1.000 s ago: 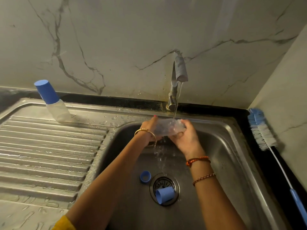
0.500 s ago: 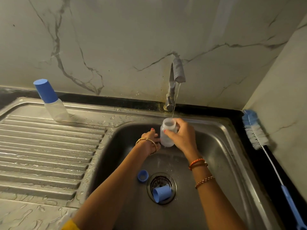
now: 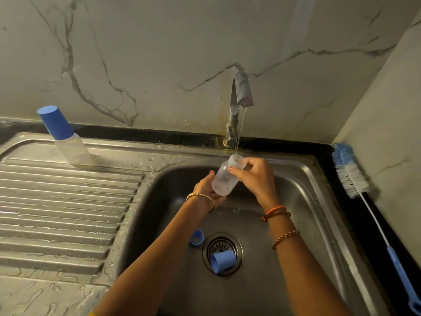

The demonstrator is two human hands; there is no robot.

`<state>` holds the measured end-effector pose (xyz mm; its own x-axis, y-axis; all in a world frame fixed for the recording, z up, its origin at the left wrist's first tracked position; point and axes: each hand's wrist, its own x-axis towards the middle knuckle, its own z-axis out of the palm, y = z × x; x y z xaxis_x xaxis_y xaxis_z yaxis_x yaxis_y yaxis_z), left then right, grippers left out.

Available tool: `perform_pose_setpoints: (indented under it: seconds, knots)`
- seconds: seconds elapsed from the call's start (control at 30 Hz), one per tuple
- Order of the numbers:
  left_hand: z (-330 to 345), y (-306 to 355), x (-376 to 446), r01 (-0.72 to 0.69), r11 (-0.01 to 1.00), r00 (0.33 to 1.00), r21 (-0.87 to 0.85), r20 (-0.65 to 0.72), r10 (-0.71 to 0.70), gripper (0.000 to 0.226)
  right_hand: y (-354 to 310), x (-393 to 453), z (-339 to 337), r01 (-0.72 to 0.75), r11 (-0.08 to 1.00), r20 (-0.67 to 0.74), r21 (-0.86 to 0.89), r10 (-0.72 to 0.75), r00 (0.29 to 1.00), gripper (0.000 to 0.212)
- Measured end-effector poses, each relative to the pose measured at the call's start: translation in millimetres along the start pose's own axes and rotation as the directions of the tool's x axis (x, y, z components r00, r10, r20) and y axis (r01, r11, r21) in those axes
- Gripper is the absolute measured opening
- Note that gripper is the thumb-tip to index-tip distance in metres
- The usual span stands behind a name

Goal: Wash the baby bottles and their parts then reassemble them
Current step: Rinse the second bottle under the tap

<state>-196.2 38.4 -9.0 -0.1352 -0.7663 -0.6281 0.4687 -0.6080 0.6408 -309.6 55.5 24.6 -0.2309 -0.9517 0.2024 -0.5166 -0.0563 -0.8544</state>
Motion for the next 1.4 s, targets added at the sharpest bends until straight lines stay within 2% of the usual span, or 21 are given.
perform_pose_setpoints:
  seconds: [0.03,0.07,0.13,0.17,0.23,0.3,0.33,0.37,0.43,0.5,0.57,0.67,0.8,0.87,0.9,0.97,1.1,1.17,1.23,1.3,1.4]
  knots:
    - [3,2,-2,-0.066,0.998,0.998,-0.018,0.013,0.066,0.041,2,0,-3,-0.106,0.984,0.011,0.141,0.105,0.994,0.016]
    - [8,6,-4,-0.156,0.988,0.987,0.004,0.032,0.155,0.037,3,-2,-6,-0.235,0.917,0.053,0.322,0.230,0.972,0.012]
    - [19,13,-7,-0.341,0.912,0.939,0.226,0.114,0.323,0.029,10,-4,-12,-0.444,0.615,0.171,0.652,0.451,0.876,0.012]
    - [26,16,-8,-0.421,0.824,0.907,0.380,0.175,0.383,0.029,16,-6,-14,-0.482,0.433,0.226,0.762,0.520,0.824,0.013]
    - [40,21,-7,-0.526,0.483,0.837,0.700,0.325,0.440,0.037,31,-13,-14,-0.473,0.092,0.346,0.876,0.565,0.749,0.016]
    - [53,23,-7,-0.528,0.121,0.779,0.841,0.423,0.462,0.045,43,-18,-6,-0.421,-0.138,0.424,0.896,0.547,0.722,0.026]
    - [57,22,-9,-0.511,0.011,0.759,0.859,0.446,0.474,0.048,46,-19,-1,-0.401,-0.202,0.442,0.894,0.549,0.710,0.032]
    - [59,23,-8,-0.492,-0.047,0.751,0.869,0.451,0.483,0.049,48,-20,2,-0.392,-0.229,0.450,0.891,0.559,0.697,0.037]
    - [58,23,-10,-0.452,-0.095,0.743,0.887,0.433,0.510,0.050,48,-19,6,-0.415,-0.202,0.449,0.887,0.583,0.677,0.042]
    - [50,24,-12,-0.414,-0.098,0.752,0.905,0.401,0.523,0.049,47,-18,6,-0.460,-0.131,0.441,0.878,0.596,0.671,0.039]
    - [39,25,-12,-0.385,-0.003,0.782,0.923,0.328,0.530,0.051,45,-19,5,-0.510,-0.065,0.443,0.858,0.597,0.668,0.035]
    - [22,28,-7,-0.376,0.289,0.838,0.881,0.189,0.512,0.053,32,-19,4,-0.588,0.058,0.432,0.807,0.620,0.654,0.026]
    - [10,33,-9,-0.279,0.668,0.929,0.690,0.016,0.371,0.058,15,-19,3,-0.599,0.131,0.413,0.790,0.608,0.678,0.025]
    - [12,34,-16,-0.219,0.802,0.958,0.555,-0.033,0.285,0.063,10,-19,1,-0.587,0.147,0.402,0.796,0.597,0.694,0.025]
    - [14,34,-17,-0.205,0.828,0.965,0.522,-0.034,0.261,0.067,8,-20,-1,-0.577,0.144,0.397,0.804,0.593,0.701,0.024]
    - [20,34,-19,-0.214,0.797,0.967,0.565,0.007,0.255,0.068,9,-21,-5,-0.544,0.104,0.383,0.833,0.600,0.702,0.025]
    - [44,32,-23,-0.348,0.562,0.928,0.750,0.193,0.317,0.052,16,-29,-13,-0.457,-0.085,0.416,0.886,0.581,0.699,0.019]
    - [53,31,-24,-0.379,0.463,0.909,0.801,0.229,0.347,0.051,20,-29,-12,-0.458,-0.077,0.415,0.885,0.574,0.706,0.013]
    - [54,32,-24,-0.389,0.386,0.895,0.836,0.244,0.374,0.053,25,-26,-8,-0.497,-0.016,0.416,0.868,0.568,0.710,0.021]
    - [48,33,-24,-0.399,0.356,0.880,0.845,0.244,0.408,0.053,27,-23,-4,-0.523,0.010,0.433,0.852,0.546,0.717,0.031]
    - [33,39,-26,-0.402,0.428,0.870,0.810,0.192,0.454,0.053,21,-20,1,-0.529,-0.004,0.440,0.848,0.562,0.701,0.031]
